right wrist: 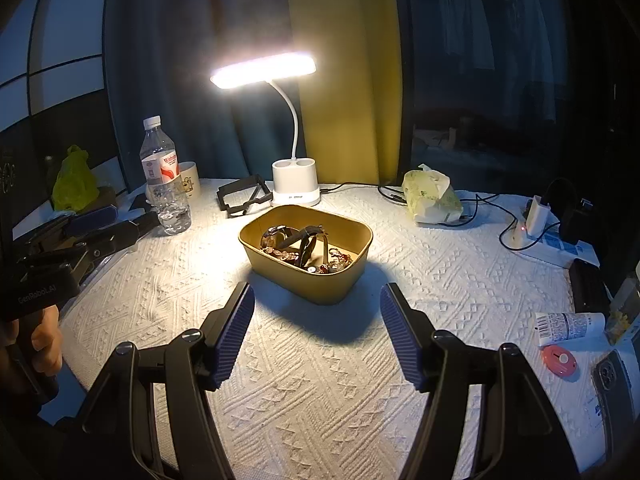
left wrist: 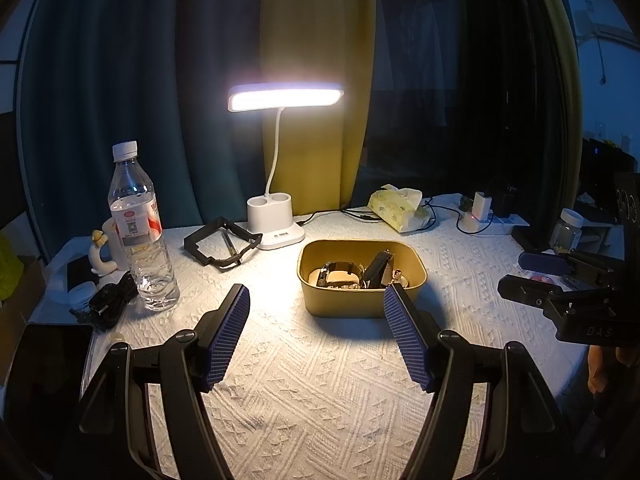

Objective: Organize jewelry

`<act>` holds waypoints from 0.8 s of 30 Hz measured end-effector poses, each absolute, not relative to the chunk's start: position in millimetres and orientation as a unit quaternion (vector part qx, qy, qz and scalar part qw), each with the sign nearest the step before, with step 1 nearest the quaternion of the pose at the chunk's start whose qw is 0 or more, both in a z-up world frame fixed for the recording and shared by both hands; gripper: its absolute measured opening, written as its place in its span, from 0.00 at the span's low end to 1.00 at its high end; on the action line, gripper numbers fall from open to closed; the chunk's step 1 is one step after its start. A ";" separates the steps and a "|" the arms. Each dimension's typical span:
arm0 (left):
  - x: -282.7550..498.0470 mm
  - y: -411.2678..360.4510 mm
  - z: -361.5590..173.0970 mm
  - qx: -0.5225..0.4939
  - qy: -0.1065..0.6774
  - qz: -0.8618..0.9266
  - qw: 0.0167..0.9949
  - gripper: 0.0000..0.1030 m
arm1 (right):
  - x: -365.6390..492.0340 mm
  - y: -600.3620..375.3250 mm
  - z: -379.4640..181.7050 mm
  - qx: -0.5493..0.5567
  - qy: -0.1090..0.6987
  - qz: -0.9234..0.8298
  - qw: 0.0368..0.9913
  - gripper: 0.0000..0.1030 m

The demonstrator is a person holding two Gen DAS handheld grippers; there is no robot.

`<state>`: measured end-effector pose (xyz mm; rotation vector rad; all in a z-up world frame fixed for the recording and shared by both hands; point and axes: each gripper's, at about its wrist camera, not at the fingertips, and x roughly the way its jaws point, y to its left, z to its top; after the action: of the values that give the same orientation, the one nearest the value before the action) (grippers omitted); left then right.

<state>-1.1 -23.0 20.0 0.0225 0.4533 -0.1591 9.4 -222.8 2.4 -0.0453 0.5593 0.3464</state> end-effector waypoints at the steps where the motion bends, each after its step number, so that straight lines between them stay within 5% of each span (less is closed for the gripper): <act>1: -1.6 -22.9 20.0 0.010 0.225 -0.079 0.971 0.71 | 9.8 -222.9 2.1 -0.022 0.275 0.170 0.946 0.63; 24: 3.5 -23.4 17.1 0.012 0.228 -0.081 0.970 0.71 | 13.9 -225.3 -1.0 -0.021 0.279 0.167 0.945 0.63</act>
<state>3.5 -23.4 17.1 0.0252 0.4596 -0.1636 13.9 -225.3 -1.0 -0.0436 0.5683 0.3404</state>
